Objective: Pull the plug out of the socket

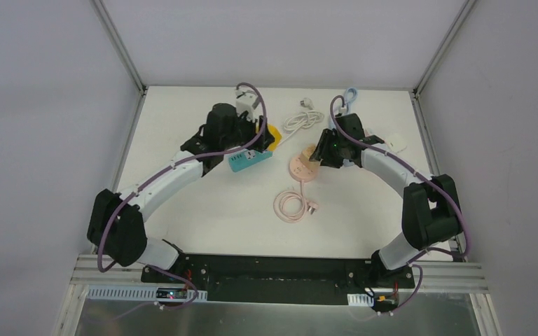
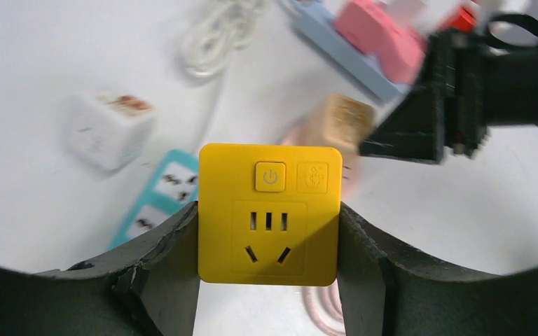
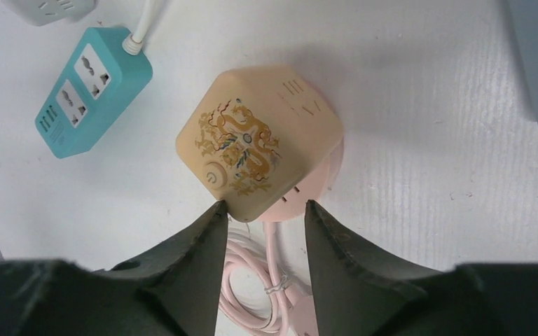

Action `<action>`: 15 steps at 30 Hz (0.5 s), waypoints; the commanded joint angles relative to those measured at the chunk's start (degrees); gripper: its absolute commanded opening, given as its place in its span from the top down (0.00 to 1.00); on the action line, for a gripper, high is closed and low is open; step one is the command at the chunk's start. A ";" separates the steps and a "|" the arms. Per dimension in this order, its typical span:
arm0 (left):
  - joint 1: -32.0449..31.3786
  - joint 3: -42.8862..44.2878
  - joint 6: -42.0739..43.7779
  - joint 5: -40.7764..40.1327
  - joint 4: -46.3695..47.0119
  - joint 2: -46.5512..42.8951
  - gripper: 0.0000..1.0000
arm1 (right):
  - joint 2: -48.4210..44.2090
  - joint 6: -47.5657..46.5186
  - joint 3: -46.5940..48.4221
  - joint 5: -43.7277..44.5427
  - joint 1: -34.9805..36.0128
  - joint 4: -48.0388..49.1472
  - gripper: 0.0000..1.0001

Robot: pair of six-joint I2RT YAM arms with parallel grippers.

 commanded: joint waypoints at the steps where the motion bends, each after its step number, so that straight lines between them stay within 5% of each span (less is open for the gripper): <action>1: 5.92 -4.43 -8.04 -9.21 3.35 -6.78 1.00 | 2.72 -2.99 3.69 3.59 -0.13 -12.67 0.50; 7: 16.02 -7.93 -25.53 -13.45 -7.44 -9.96 1.00 | 1.98 -1.72 11.59 0.22 -0.43 -13.38 0.32; 15: 30.74 -5.38 -33.44 0.99 -20.13 -1.35 1.00 | 0.12 0.91 13.61 0.27 -0.59 -11.48 0.23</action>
